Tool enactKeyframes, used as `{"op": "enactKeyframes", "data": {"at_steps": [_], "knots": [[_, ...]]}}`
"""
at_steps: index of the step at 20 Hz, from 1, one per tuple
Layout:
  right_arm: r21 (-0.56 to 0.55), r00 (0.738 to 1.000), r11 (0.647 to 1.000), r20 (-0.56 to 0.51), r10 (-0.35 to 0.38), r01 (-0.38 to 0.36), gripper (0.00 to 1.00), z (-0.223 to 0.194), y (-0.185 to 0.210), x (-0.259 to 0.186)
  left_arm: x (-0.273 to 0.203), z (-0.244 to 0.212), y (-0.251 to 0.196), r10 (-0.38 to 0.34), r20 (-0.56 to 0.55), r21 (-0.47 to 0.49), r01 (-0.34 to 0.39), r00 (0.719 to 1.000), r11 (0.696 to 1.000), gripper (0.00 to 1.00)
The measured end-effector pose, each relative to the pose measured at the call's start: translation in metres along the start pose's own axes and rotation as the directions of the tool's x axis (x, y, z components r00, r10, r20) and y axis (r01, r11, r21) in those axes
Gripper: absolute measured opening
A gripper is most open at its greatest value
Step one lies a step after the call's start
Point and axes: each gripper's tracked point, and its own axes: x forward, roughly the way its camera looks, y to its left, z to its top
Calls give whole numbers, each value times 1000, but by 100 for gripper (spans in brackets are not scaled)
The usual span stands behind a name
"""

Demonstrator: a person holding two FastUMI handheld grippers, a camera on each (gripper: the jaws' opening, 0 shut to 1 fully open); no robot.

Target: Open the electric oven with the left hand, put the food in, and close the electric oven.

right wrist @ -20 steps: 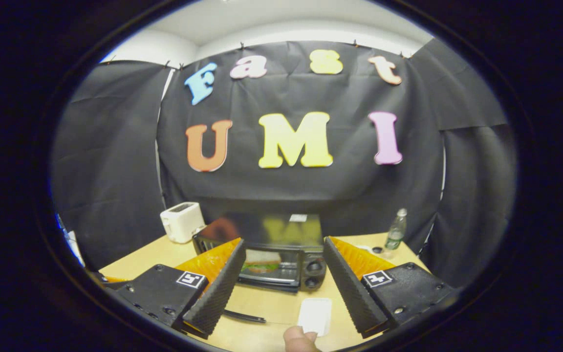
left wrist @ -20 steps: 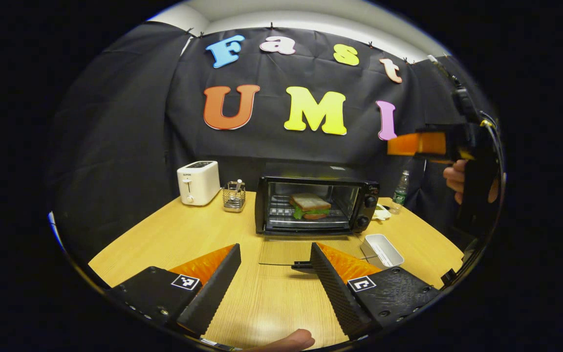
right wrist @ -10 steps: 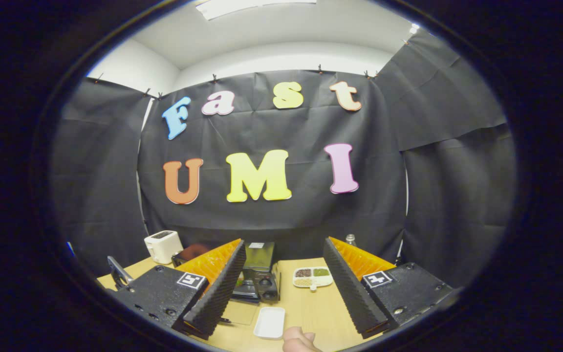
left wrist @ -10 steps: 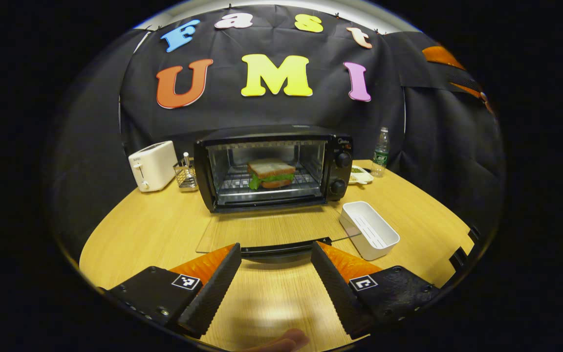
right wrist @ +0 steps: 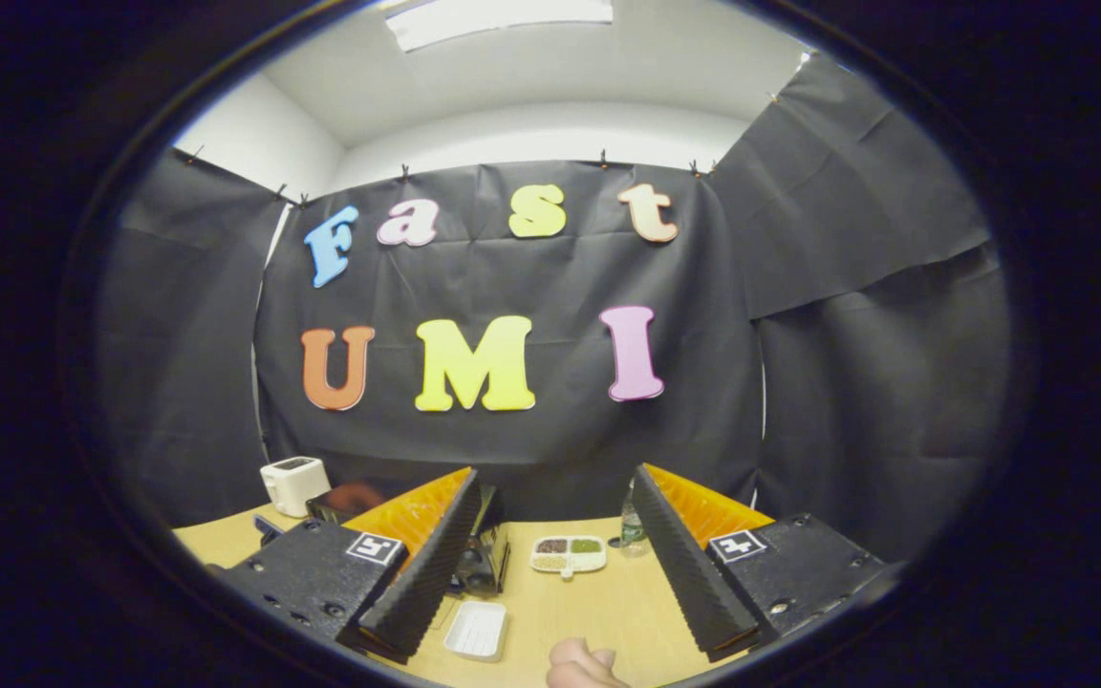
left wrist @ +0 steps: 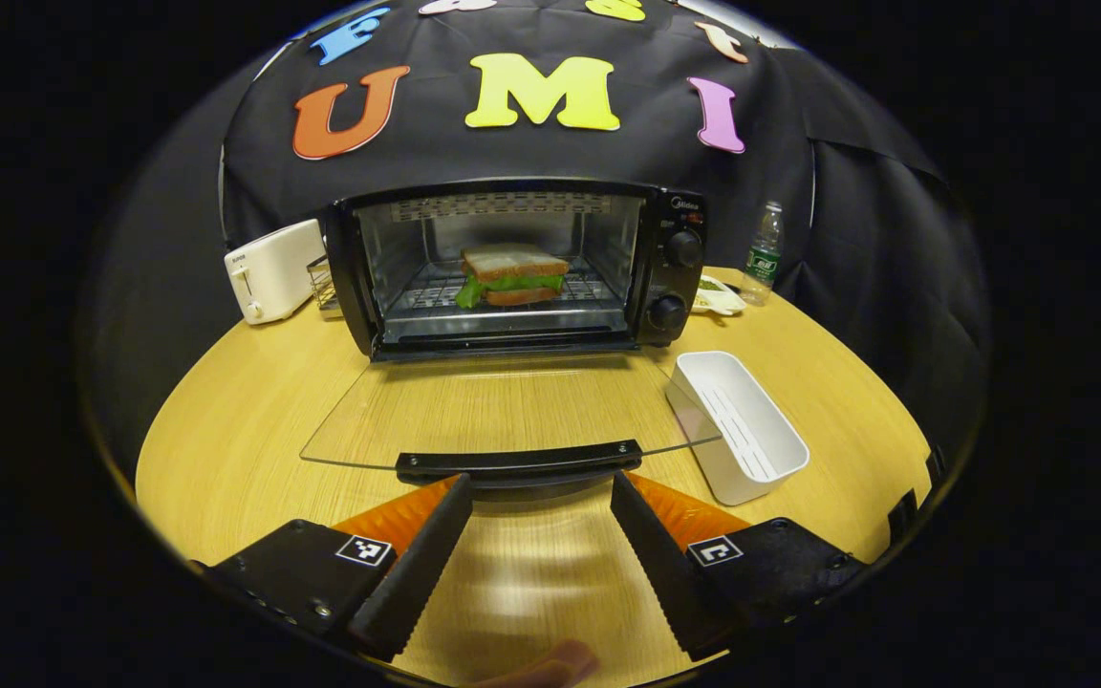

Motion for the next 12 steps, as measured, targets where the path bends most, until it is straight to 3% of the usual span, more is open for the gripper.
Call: {"op": "enactKeyframes", "data": {"at_steps": [7, 12], "knots": [[16, 1000, 1000, -17, 15, -15, 99, -10, -9, 10, 10, -3, 3, 29, -47, -44, -31, 998, 999, 95], [30, 1000, 1000, -19, -2, 3, 99, -14, -20, 14, 1, 14, 2, 34, -8, -47, -35, 999, 998, 95]]}}
